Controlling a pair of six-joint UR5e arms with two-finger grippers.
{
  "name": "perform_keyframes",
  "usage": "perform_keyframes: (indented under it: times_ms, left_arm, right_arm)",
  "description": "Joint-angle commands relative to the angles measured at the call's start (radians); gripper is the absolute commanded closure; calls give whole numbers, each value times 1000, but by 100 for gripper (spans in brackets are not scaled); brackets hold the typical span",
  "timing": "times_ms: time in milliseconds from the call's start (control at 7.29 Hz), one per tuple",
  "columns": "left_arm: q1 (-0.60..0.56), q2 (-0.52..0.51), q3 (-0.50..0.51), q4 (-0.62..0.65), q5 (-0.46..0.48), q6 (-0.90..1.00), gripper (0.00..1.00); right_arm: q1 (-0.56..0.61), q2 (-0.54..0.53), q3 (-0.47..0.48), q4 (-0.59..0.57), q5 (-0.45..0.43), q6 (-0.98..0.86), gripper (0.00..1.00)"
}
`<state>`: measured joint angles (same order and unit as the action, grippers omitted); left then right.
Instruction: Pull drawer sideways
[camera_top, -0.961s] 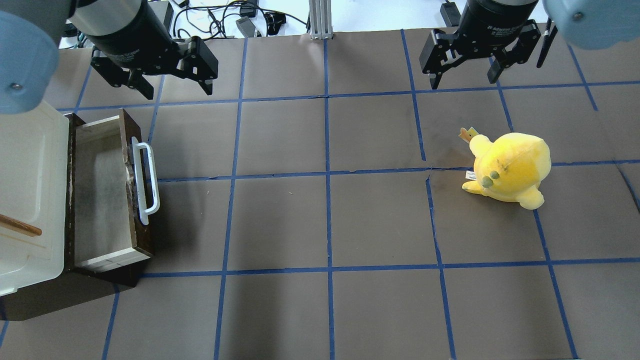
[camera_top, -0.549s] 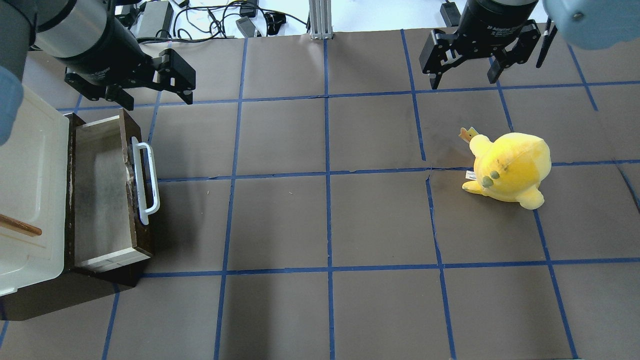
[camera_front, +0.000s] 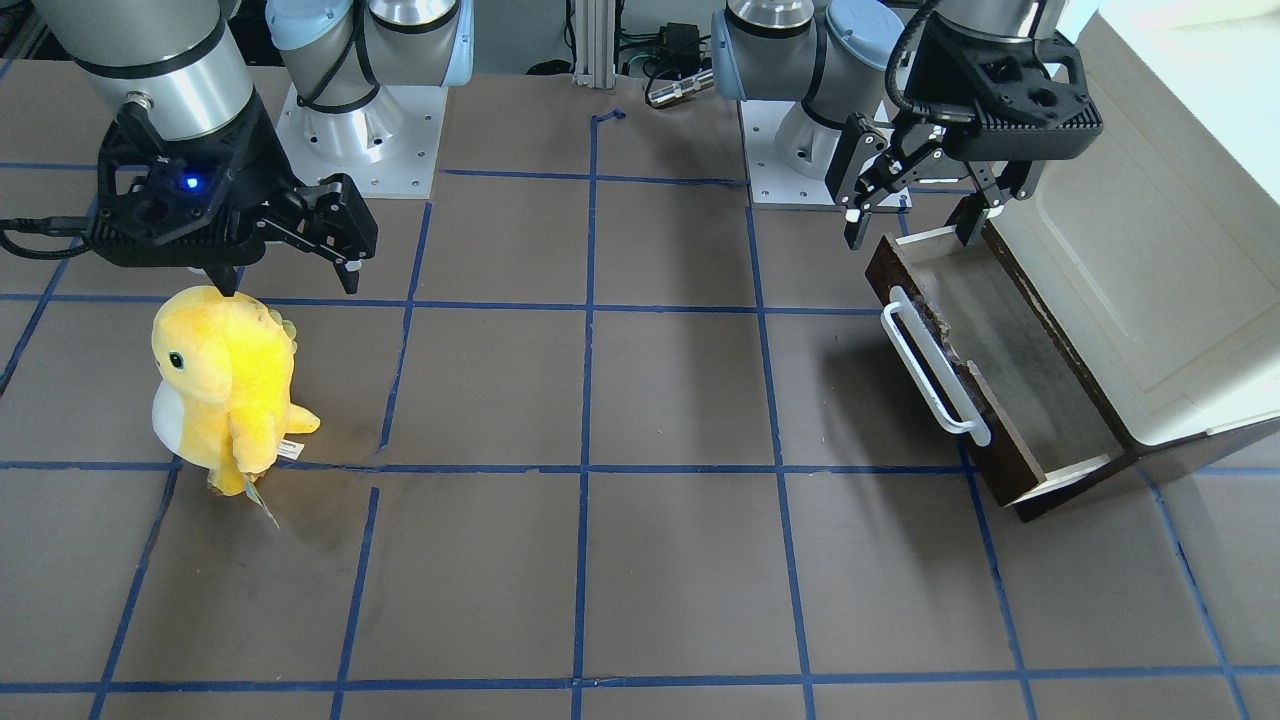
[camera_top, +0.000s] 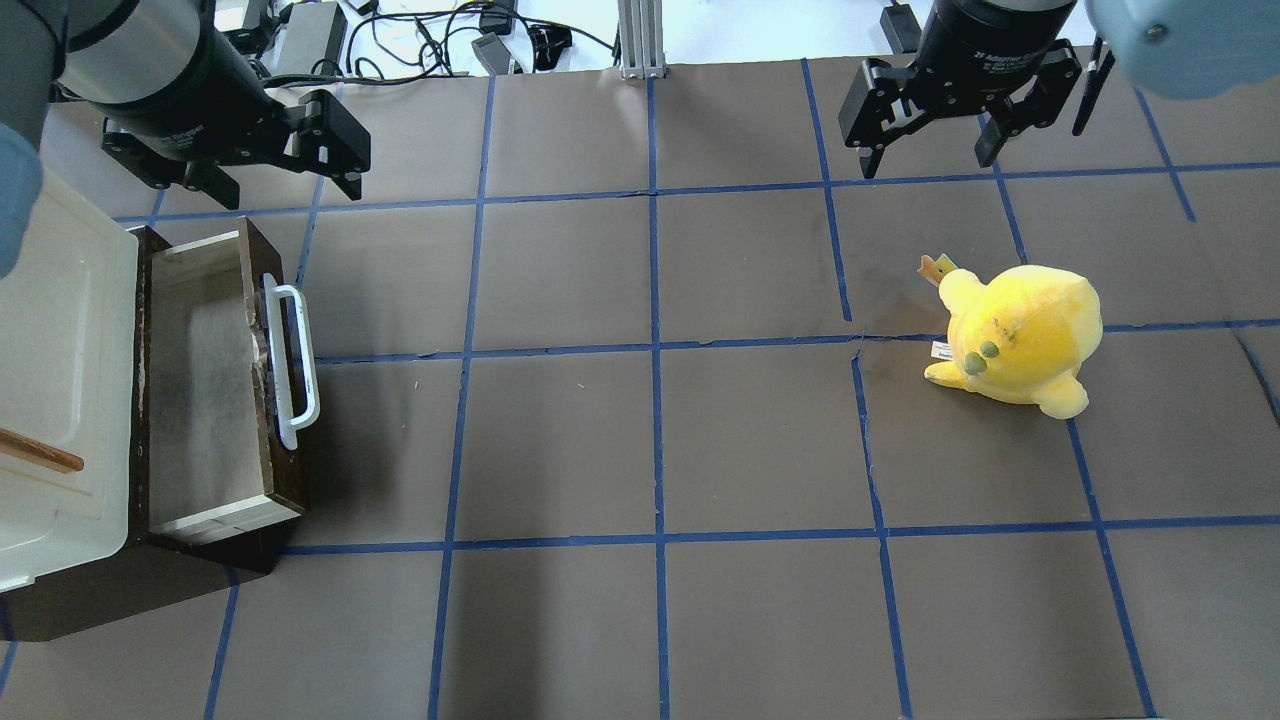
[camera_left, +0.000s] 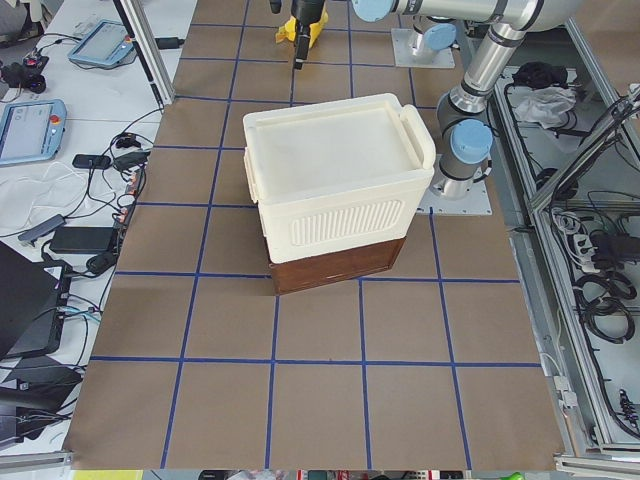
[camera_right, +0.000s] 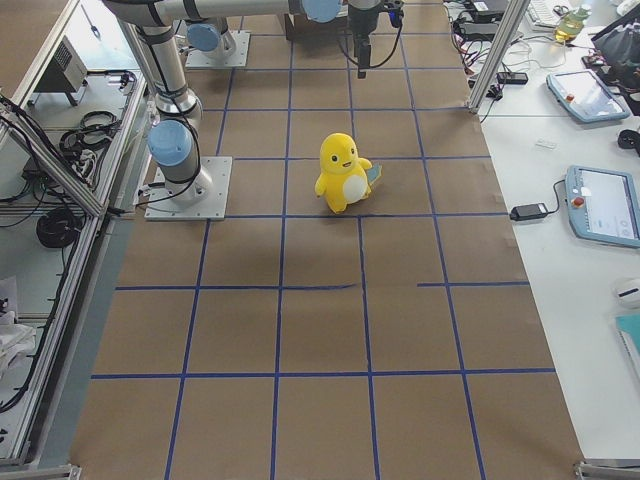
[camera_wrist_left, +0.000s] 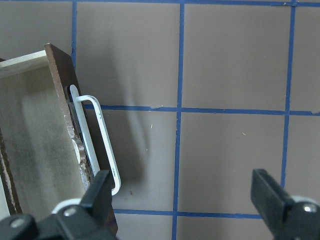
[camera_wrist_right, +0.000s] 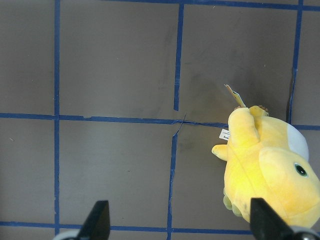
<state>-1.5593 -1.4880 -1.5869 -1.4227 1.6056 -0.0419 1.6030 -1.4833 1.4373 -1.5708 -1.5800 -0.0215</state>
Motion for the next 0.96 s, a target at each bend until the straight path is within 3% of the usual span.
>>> perform_keyframes:
  times_ms: [0,824]
  left_arm:
    - [1,-11,7,8,0,-13,0]
    - [1,-21,5,42,0,1,0]
  right_arm:
    - [0,0,0,0,0,0,0]
    - [0,0,0,0,0,0,0]
